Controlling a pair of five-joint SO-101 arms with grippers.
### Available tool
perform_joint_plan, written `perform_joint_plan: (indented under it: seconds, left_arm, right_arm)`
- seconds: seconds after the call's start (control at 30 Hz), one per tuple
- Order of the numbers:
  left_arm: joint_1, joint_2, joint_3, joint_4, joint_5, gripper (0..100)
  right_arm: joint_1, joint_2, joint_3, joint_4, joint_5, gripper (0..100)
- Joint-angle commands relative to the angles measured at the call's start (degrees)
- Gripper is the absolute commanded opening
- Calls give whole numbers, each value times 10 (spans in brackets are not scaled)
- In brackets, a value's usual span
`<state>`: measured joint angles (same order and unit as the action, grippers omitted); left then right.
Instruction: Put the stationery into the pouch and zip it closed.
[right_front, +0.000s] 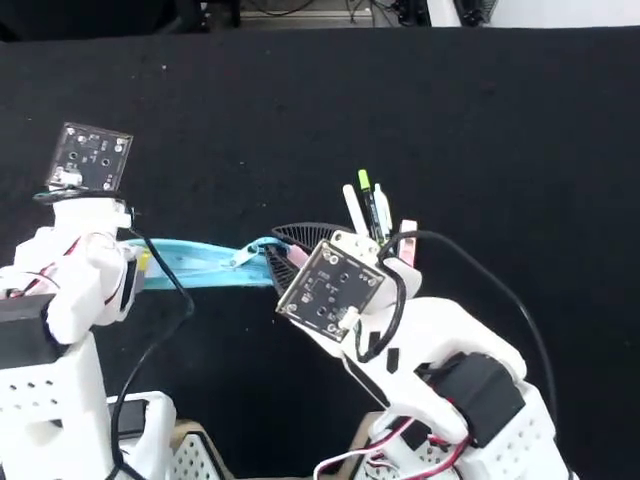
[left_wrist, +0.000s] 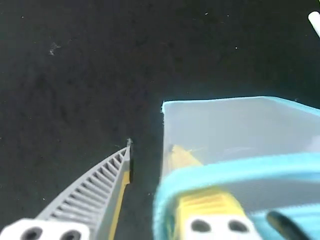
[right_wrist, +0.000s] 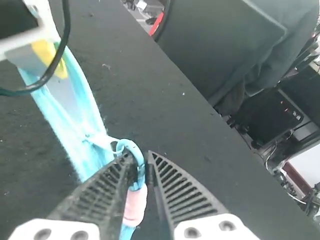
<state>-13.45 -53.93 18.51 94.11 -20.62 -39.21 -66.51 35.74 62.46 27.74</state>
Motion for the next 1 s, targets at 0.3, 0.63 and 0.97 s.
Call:
perform_joint_plan:
  seconds: [0.3,0.63,0.97]
  left_arm:
    - [56,-2,-39,-64,114,31]
    - [51,-2,143,-248,177,31]
    - [49,-2,220,-272,202,31]
  right_arm:
    - [63,-6,-3,7,-1,11]
    - [99,-2,14,2,0,11]
    - [99,-5,138,-137,-1,11]
